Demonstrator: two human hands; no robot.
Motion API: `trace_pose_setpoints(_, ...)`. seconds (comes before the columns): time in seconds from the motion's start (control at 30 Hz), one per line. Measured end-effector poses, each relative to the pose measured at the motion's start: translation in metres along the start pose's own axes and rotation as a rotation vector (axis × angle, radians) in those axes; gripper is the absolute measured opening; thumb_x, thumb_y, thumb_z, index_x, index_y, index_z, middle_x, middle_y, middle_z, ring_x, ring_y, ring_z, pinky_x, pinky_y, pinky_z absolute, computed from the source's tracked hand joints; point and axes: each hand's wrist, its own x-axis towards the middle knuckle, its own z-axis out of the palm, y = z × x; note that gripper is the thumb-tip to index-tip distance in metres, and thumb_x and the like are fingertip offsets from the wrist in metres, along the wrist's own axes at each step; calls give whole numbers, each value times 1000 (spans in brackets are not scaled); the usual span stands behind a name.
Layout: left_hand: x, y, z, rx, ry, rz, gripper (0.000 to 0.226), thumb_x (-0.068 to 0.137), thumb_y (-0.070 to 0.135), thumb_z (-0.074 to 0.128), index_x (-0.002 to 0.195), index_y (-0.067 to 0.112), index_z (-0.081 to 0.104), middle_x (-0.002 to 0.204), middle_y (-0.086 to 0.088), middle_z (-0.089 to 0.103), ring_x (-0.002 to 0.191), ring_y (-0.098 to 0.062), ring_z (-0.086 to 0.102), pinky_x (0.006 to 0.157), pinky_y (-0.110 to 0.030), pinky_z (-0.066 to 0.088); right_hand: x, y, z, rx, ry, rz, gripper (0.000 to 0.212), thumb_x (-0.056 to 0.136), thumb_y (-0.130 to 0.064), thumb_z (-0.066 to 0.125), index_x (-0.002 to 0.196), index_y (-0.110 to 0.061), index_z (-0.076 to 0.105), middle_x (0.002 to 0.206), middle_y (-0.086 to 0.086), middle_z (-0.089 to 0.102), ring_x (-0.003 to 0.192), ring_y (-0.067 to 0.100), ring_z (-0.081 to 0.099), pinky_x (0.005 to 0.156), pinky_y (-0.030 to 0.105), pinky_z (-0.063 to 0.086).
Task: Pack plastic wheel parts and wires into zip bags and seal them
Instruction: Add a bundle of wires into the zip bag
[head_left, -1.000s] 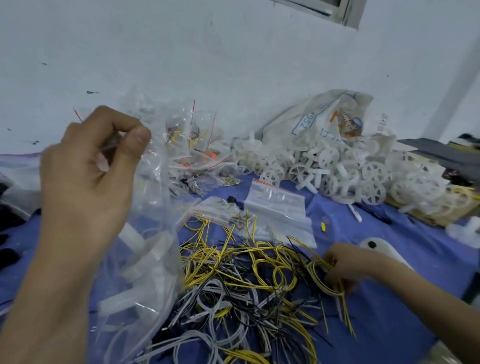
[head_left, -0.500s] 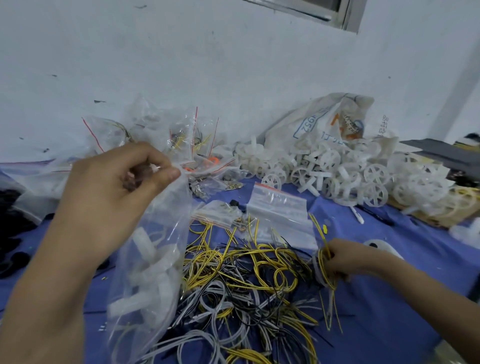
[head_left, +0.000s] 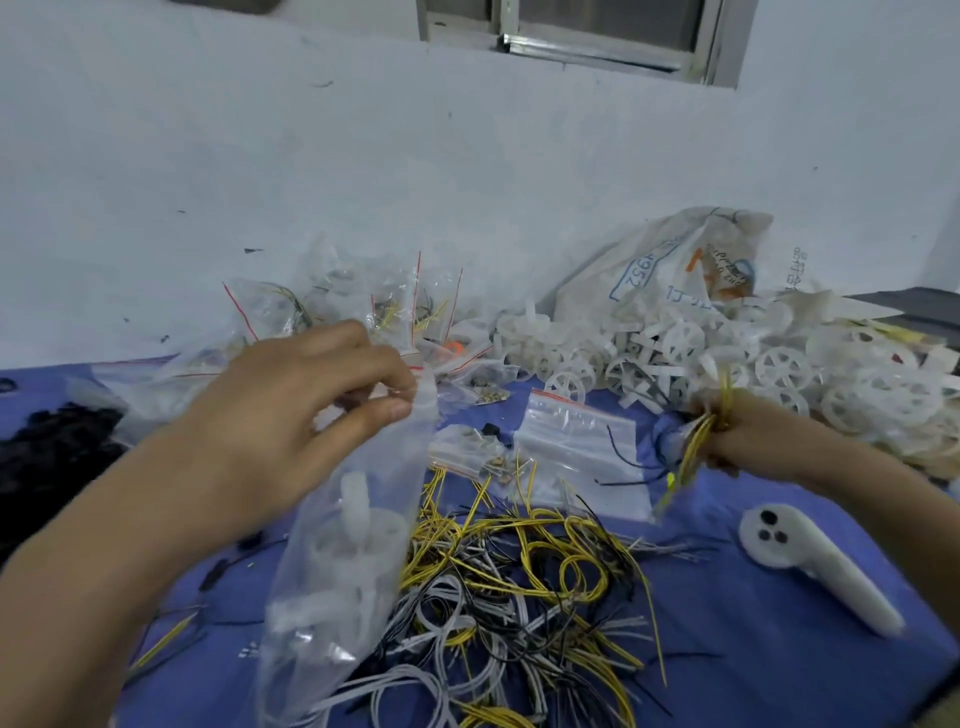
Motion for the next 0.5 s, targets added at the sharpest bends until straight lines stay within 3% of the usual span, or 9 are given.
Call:
trace_pose_setpoints(0.03, 3, 1, -4, 20, -25, 24, 27, 88, 38, 44, 85, 19, 64, 76, 6, 51, 69, -3, 49, 64, -21, 38, 0, -11, -4, 168, 62, -61, 28, 87, 13, 48, 66, -6, 52, 54, 13, 53, 51, 23, 48, 53, 34, 41)
trace_pose_setpoints(0.1, 7, 5, -12, 48, -65, 66, 28, 90, 35, 43, 87, 17, 64, 77, 5, 49, 69, -2, 45, 63, -20, 36, 0, -43, -6, 768, 84, -161, 31, 85, 17, 47, 67, -8, 51, 55, 7, 59, 51, 18, 56, 48, 26, 45)
trace_pose_setpoints(0.17, 8, 8, -16, 62, -96, 93, 27, 91, 33, 44, 90, 16, 65, 79, 2, 48, 68, -6, 42, 62, -21, 36, -1, -84, -2, 1297, -51, -255, 21, 78, 4, 51, 64, -10, 59, 59, 1, 62, 51, 9, 58, 43, 16, 45)
trace_pose_setpoints(0.23, 8, 11, -17, 75, -116, 114, 28, 92, 30, 44, 91, 13, 66, 81, -2, 49, 69, -7, 42, 63, -18, 35, -3, -124, 12, 1534, -253, -361, 22, 74, -6, 53, 60, -12, 68, 66, 2, 60, 52, 7, 58, 46, 13, 46)
trace_pose_setpoints(0.37, 5, 13, -19, 145, -29, 161, 23, 91, 25, 46, 99, 16, 66, 83, -6, 59, 79, -6, 42, 74, -4, 30, -7, -181, 53, 1397, -476, -454, 12, 72, -4, 57, 72, -5, 69, 70, 7, 68, 62, 12, 67, 59, 21, 57)
trace_pose_setpoints(0.5, -6, 3, -22, 115, 55, 100, 17, 93, 30, 44, 106, 28, 55, 90, 0, 46, 78, -1, 41, 74, 0, 29, -2, -197, 69, 1278, -539, -419, 13, 80, 9, 53, 75, 1, 62, 68, 11, 67, 62, 20, 67, 66, 38, 60)
